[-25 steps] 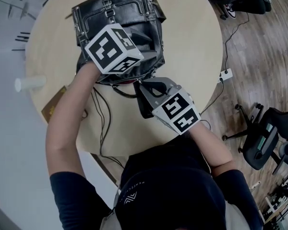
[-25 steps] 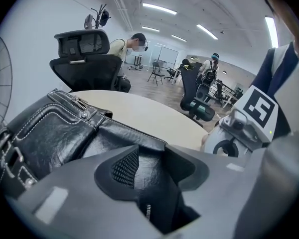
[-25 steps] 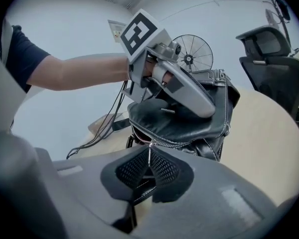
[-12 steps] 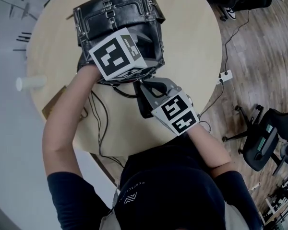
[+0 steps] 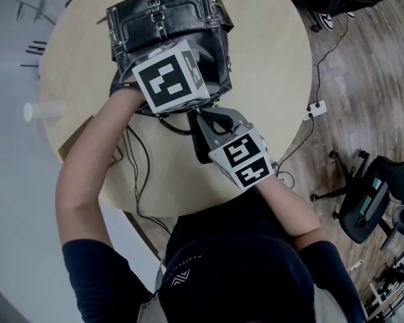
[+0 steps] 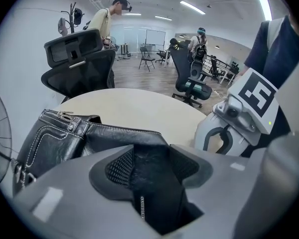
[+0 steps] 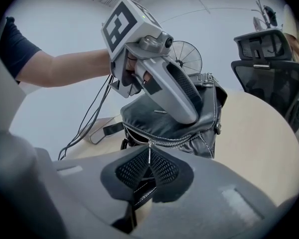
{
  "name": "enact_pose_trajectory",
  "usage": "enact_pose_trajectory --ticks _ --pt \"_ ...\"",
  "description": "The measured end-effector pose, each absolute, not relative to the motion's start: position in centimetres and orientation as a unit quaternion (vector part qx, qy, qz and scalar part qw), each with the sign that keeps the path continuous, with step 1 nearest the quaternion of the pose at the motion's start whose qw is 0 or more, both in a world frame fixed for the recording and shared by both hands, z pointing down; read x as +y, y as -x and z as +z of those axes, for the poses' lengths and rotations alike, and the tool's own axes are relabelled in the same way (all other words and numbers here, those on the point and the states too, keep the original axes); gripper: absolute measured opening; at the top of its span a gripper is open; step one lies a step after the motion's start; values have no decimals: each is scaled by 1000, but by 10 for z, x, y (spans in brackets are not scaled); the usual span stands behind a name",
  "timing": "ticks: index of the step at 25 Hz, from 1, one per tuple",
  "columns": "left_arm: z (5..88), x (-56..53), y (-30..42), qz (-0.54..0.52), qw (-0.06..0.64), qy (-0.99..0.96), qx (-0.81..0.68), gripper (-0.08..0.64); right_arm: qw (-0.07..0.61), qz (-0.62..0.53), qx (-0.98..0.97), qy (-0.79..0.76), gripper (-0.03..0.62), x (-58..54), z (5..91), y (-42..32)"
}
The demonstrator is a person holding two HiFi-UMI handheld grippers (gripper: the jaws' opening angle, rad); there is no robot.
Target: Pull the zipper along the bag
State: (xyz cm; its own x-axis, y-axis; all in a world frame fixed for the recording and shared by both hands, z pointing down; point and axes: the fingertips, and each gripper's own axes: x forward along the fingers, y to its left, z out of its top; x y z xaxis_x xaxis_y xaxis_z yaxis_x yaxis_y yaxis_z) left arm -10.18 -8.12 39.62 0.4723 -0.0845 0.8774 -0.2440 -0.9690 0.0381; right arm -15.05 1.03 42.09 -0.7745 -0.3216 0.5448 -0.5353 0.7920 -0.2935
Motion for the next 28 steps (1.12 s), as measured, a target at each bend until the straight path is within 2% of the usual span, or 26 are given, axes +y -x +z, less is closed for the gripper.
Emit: enact_pose_trajectory --ticks 11,19,28 --pt "409 -87 100 505 75 -852 -115 246 254 229 -911 -231 12 9 433 168" --pt "416 -87 105 491 128 -853 -119 242 226 240 -915 -234 12 9 419 179" --pt "419 -87 106 480 151 -856 -122 236 253 207 -920 -215 15 17 421 192"
